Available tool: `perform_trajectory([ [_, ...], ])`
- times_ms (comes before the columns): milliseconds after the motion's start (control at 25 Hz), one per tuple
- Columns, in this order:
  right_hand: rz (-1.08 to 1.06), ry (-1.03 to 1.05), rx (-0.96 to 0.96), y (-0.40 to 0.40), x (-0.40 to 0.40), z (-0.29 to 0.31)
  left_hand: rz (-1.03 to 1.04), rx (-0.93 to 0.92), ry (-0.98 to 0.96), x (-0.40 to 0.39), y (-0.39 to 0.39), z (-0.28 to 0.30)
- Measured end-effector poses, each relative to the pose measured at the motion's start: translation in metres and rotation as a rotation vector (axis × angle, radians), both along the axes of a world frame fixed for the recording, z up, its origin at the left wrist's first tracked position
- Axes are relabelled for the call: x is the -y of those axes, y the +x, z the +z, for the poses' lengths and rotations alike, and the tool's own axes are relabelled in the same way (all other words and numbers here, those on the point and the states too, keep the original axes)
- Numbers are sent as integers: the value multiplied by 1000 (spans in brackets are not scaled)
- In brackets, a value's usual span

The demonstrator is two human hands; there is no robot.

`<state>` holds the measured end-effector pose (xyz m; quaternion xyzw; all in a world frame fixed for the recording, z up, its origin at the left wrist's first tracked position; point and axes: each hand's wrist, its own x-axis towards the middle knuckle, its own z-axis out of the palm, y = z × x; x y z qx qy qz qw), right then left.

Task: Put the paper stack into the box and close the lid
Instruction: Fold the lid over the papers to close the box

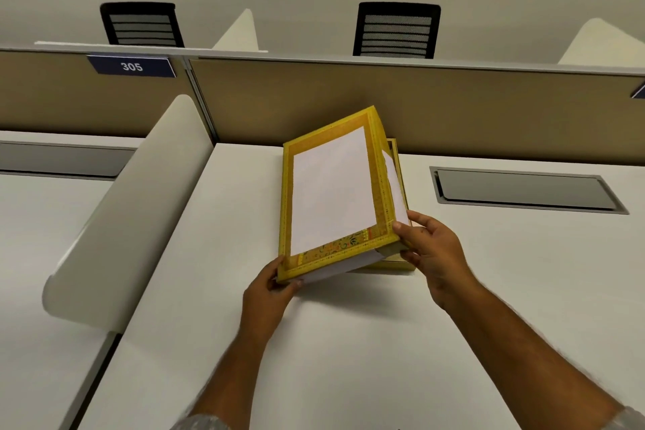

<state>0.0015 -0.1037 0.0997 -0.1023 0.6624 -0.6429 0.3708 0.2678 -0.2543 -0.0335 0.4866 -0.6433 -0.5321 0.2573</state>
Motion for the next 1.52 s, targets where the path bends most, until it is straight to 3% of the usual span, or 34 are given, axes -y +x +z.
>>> perform_trajectory([
  [120,-12,38,24,-17,-15,-18,-8,-104,137,3,-13,4],
  [320,-27,197,75,-45,-32,-51,71,-104,139,6,-39,6],
  [480,-54,317,-41,-45,-25,-82,74,-27,110,13,-50,1],
  [840,52,589,-351,-63,8,-109,56,-36,206,56,-81,5],
  [960,148,597,-470,-74,25,-101,24,41,159,85,-104,9],
  [1160,413,775,-910,-103,64,-96,-26,157,-45,129,-147,9],
  [1320,556,921,-920,-131,98,-97,-11,417,-227,145,-169,-4],
  [1520,585,999,-903,-146,113,-102,-24,398,-243,152,-169,-8],
])
